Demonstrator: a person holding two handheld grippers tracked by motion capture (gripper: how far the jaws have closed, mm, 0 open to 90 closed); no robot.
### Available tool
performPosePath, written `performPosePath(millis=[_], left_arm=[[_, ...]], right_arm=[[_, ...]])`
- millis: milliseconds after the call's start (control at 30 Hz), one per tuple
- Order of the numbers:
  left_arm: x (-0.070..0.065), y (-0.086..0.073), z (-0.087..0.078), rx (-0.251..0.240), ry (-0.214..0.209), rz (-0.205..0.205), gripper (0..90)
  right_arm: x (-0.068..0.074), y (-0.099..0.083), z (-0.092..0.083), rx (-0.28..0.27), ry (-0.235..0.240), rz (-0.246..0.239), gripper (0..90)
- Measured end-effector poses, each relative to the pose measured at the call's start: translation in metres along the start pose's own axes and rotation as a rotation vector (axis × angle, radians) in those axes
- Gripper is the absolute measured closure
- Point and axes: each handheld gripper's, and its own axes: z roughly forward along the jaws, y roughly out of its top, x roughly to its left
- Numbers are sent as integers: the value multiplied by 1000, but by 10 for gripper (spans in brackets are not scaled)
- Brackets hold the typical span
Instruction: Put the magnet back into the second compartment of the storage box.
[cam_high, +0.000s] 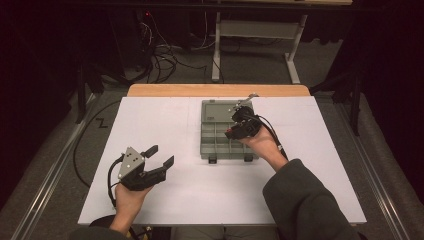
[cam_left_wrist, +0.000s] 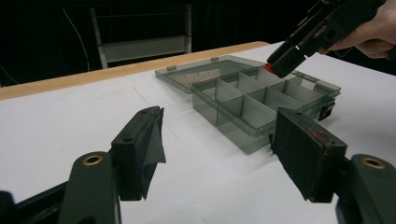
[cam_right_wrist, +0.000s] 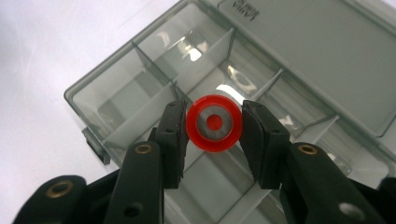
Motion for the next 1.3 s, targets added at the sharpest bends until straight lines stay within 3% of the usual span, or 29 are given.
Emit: performPosePath(millis=[967, 1300], left_arm=[[1, 0, 2, 9, -9, -2, 334], [1, 0, 1, -2, -17, -5, 331]], right_arm=[[1, 10, 25, 37, -2, 10, 637], [1, 12, 28, 44, -5, 37, 624]])
